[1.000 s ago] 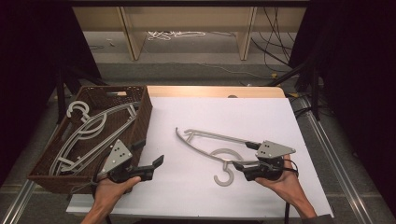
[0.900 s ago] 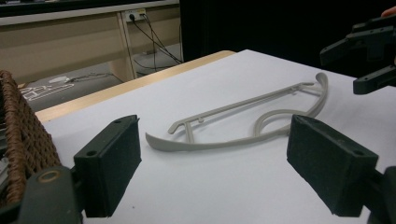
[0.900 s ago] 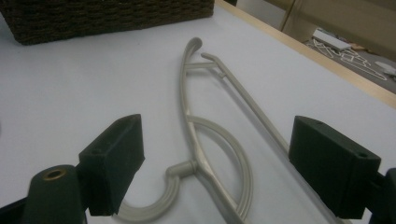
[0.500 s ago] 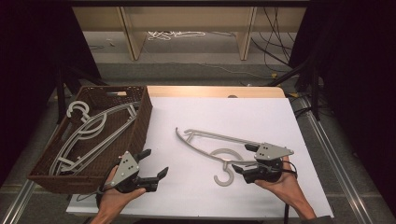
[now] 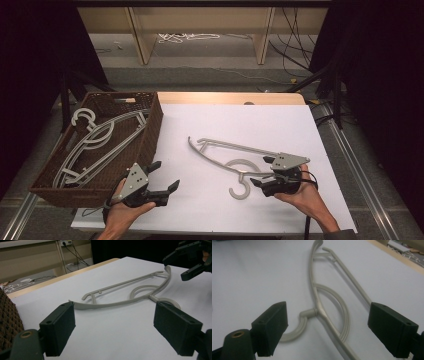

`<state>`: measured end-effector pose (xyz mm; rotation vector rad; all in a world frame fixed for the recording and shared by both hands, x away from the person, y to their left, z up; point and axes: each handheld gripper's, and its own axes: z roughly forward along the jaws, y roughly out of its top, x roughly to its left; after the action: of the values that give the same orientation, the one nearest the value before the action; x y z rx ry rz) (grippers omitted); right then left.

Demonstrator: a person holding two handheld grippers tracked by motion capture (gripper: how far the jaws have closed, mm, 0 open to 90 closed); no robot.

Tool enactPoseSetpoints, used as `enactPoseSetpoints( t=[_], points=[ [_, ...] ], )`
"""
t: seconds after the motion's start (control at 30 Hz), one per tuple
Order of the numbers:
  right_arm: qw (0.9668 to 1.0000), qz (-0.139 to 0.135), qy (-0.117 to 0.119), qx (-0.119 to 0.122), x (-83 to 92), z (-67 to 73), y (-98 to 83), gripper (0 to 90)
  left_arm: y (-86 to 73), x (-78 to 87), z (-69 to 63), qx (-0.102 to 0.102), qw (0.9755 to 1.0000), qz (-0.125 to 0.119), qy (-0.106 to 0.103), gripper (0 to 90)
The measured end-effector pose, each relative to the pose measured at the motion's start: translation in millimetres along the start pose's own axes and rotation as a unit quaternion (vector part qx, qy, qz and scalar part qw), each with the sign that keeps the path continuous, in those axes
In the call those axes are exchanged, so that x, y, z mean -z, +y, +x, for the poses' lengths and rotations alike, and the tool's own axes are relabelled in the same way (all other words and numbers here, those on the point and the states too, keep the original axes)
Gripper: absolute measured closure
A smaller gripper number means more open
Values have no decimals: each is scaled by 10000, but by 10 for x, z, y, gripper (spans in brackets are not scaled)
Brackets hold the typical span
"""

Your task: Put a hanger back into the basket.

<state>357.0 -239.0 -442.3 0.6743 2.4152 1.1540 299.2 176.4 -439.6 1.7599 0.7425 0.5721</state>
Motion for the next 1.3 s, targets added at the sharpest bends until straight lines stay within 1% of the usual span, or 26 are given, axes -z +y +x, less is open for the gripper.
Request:
enactPoseSetpoints(
  t=[0.1,0.13,0.17,0.23,0.27,0.3,0.37,0.4,0.47,0.5,0.53,0.6,0.7,0.73,0.77,0.8,0.83,0.87,0.9,0.97,1.03,1.07,1.1,1.17,1.2,1.3],
  points=[
    [9993,356,-27,70,-40,-37,-21,179,-15,7,1,-62,10000,3,-18,174],
    [9989,454,-46,119,-53,-57,-25,182,-22,12,-1,-43,10000,26,-18,175],
    [9985,537,-23,66,-65,-63,-26,187,-25,16,4,-45,10000,34,-13,174],
    [9976,693,17,66,-94,-94,-27,192,-26,17,12,-30,10000,27,4,175],
    [9971,755,27,135,-120,-115,-31,192,-26,17,17,-40,10000,32,9,175],
    [9967,794,-15,147,-147,-123,-39,194,-28,14,16,-13,10000,37,17,175],
    [9952,968,88,118,-194,-163,-49,203,-32,7,15,-14,10000,54,17,175],
    [9941,1072,104,108,-219,-173,-50,216,-33,5,14,-23,10000,63,15,175],
    [9912,1292,106,262,-255,-213,-49,244,-33,1,12,-55,10000,73,-5,175],
    [9895,1428,87,203,-262,-218,-41,254,-33,0,11,-69,9999,74,-21,175],
    [9886,1478,117,277,-268,-246,-39,272,-34,3,8,-60,9999,95,-15,175],
    [9873,1551,195,280,-284,-297,-35,297,-35,3,11,-65,9999,94,-16,175],
    [9830,1776,334,307,-314,-368,-34,340,-38,2,15,-53,10000,78,-25,176],
    [9822,1811,368,341,-332,-395,-35,367,-40,1,10,7,10000,72,-17,176],
    [9812,1860,400,335,-343,-415,-33,385,-37,2,17,-42,10000,69,-17,176],
    [9807,1871,459,328,-358,-432,-32,401,-40,-2,11,18,10000,70,-26,176],
    [9793,1927,536,304,-369,-442,-30,424,-41,-3,11,14,10000,77,-28,176],
    [9773,2000,613,342,-381,-457,-26,435,-40,-1,19,-62,9999,89,-29,176],
    [9755,2075,633,355,-396,-463,-22,449,-41,-2,17,-49,9999,92,-32,176],
    [9725,2209,674,297,-424,-475,-14,485,-39,-4,18,-52,9999,96,-33,176],
    [9700,2309,689,306,-452,-486,-6,516,-40,-2,18,-53,9999,92,-40,177],
    [9695,2325,734,262,-462,-489,-4,534,-40,-1,18,-56,9999,94,-38,177],
    [9691,2318,797,289,-470,-499,2,554,-40,-1,19,-49,9999,87,-35,177],
    [9665,2409,863,219,-471,-502,14,586,-40,-2,19,-53,9999,91,-33,178],
    [9663,2417,871,189,-480,-501,14,588,-41,-2,18,-59,9999,103,-38,179],
    [9632,2541,877,10,-505,-516,35,597,-42,-7,10,-46,9999,114,-43,181]
  ],
)
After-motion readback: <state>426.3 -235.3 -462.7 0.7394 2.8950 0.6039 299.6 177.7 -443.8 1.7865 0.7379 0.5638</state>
